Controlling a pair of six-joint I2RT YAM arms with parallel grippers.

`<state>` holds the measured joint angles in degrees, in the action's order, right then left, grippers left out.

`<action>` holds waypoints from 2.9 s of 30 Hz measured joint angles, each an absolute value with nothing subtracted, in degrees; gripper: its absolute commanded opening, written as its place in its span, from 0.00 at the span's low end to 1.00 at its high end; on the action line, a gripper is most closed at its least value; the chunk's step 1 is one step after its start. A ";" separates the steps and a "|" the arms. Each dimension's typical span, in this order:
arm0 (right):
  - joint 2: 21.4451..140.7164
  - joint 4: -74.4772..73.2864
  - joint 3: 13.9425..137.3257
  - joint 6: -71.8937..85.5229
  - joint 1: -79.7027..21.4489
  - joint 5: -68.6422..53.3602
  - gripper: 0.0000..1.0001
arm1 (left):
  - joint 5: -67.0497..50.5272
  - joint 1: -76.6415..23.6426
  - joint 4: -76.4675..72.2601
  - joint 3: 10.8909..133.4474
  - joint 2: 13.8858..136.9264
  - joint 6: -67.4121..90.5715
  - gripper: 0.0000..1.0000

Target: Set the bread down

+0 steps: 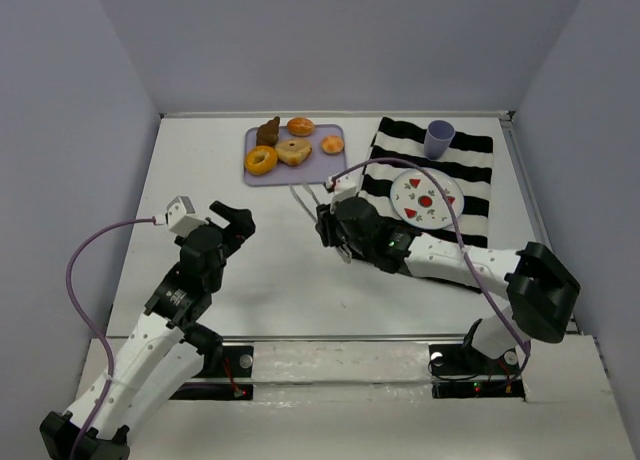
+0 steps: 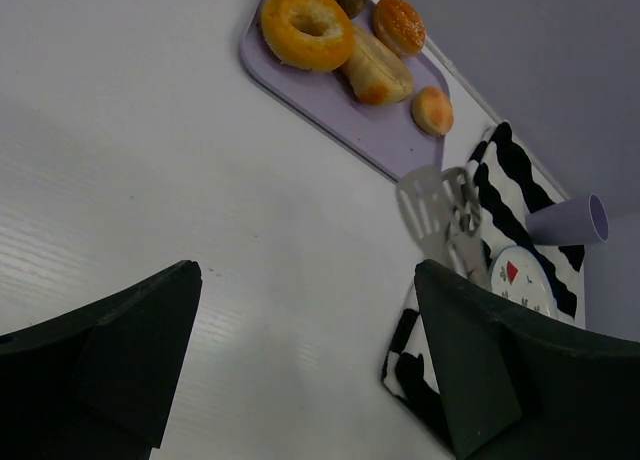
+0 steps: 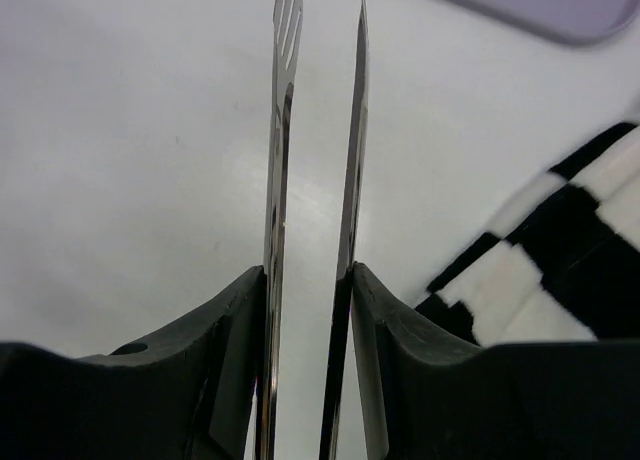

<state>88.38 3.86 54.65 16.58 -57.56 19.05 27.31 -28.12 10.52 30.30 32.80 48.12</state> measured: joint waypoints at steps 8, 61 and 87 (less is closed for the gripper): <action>86.35 3.64 62.78 18.74 -47.86 15.55 0.47 | 26.28 -28.12 10.57 29.56 32.84 48.14 0.99; 123.61 -0.69 93.25 54.57 -33.69 -7.38 0.07 | 25.91 -28.12 10.09 27.62 32.36 48.12 0.99; 74.81 2.57 54.76 42.13 -24.08 -5.37 0.26 | 25.23 -28.12 8.78 27.59 34.35 48.05 0.99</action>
<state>74.81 2.57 54.76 42.13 -24.08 -5.37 25.23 -28.12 8.78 27.59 34.35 48.05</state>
